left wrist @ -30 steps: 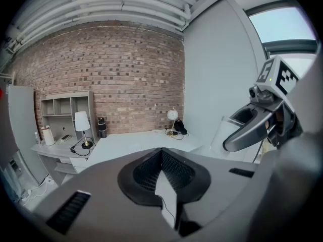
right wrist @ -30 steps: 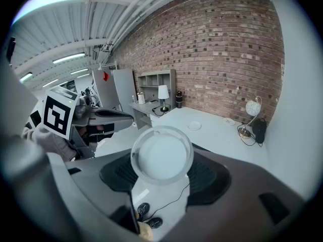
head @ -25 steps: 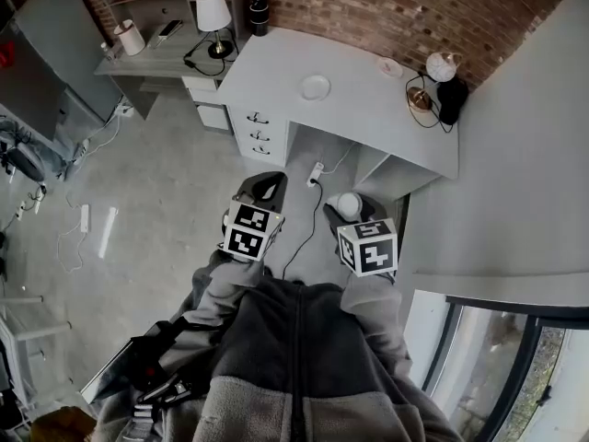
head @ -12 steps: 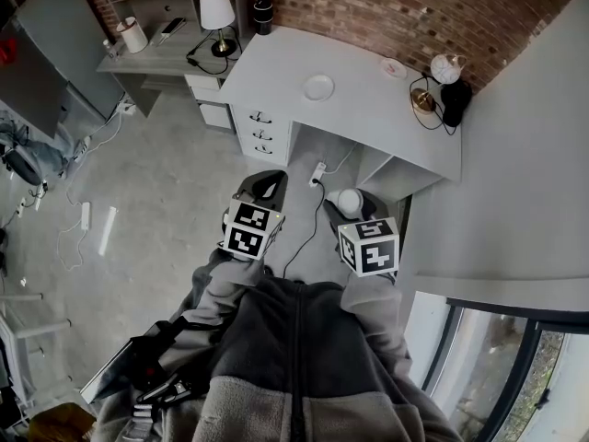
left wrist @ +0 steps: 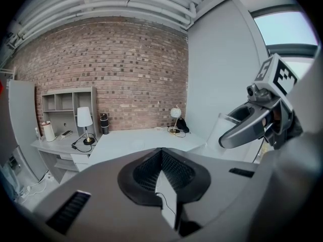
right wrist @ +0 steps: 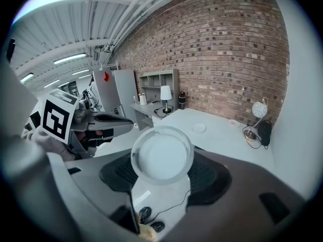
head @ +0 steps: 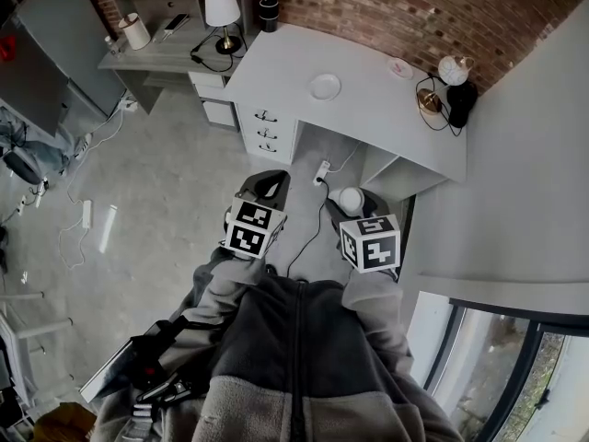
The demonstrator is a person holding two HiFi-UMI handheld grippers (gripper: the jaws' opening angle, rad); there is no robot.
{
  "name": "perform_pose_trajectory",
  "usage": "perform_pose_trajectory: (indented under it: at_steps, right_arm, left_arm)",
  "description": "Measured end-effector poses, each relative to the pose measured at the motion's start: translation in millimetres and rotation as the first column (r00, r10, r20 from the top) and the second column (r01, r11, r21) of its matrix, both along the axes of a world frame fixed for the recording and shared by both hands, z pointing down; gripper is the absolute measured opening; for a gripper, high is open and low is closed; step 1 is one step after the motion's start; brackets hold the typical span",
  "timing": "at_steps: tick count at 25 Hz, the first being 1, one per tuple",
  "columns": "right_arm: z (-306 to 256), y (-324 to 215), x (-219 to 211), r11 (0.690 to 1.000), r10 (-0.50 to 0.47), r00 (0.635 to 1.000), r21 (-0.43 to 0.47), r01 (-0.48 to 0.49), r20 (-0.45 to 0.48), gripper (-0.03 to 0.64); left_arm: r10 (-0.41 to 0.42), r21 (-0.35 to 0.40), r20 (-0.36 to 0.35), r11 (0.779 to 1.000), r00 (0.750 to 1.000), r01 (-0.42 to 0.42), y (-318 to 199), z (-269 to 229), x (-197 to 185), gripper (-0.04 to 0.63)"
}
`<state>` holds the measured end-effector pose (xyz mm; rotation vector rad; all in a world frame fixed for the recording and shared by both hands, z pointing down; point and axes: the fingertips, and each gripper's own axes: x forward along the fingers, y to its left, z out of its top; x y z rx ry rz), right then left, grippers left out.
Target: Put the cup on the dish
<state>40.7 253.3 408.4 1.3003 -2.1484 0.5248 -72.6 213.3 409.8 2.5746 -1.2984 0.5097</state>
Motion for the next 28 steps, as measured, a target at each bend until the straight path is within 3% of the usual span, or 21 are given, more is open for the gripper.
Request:
perform_pose_trajectory:
  at_steps: [13, 28]
  right_arm:
    - [19, -12, -28, 0.999, 0.024, 1.0, -0.038, -0.024, -0.005, 0.267]
    - [29, -39, -18, 0.997, 0.057, 0.998, -0.061, -0.056, 0.009, 0.267]
  left_arm:
    - [0.038, -0.052, 0.007, 0.998, 0.999, -0.038, -12, 19, -22, 0.005]
    - [0.035, -0.086, 0.013, 0.996, 0.999, -0.034, -42, 31, -23, 0.005]
